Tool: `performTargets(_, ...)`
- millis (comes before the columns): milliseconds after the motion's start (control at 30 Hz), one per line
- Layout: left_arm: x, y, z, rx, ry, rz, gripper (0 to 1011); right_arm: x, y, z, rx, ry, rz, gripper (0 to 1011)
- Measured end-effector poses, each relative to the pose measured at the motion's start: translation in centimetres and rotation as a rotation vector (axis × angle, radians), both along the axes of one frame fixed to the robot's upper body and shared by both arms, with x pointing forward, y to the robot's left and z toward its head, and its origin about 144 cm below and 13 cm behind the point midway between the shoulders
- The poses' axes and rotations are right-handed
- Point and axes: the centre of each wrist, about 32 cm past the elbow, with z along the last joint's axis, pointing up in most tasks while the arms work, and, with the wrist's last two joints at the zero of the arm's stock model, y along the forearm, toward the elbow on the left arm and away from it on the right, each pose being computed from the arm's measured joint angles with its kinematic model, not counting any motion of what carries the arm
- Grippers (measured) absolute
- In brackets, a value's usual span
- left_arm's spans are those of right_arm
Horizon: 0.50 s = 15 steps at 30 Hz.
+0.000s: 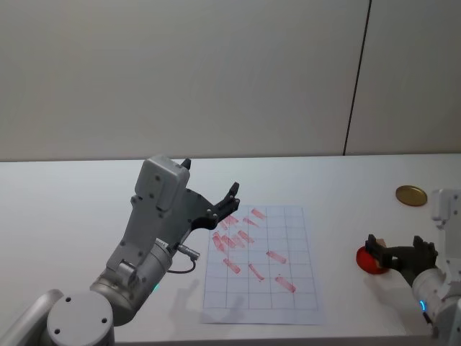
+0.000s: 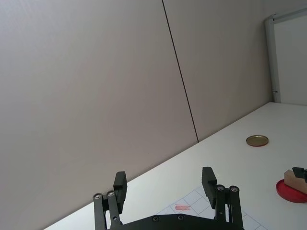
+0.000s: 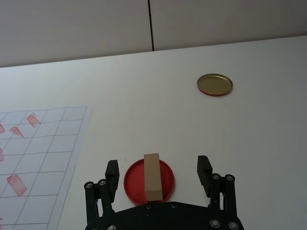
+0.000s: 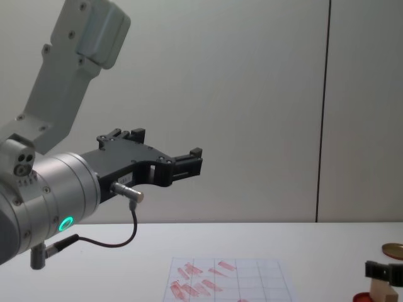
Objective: Use the one hand to pick up the stamp and affix it onto the A4 paper.
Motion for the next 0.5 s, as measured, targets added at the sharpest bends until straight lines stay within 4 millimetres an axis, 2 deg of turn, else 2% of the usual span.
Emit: performTargets(500,0.0,0.0,0.0,0.000,0.000,0.000,993,1.1,-0.4,-1.3,-0.020,0.035,0.022,1001)
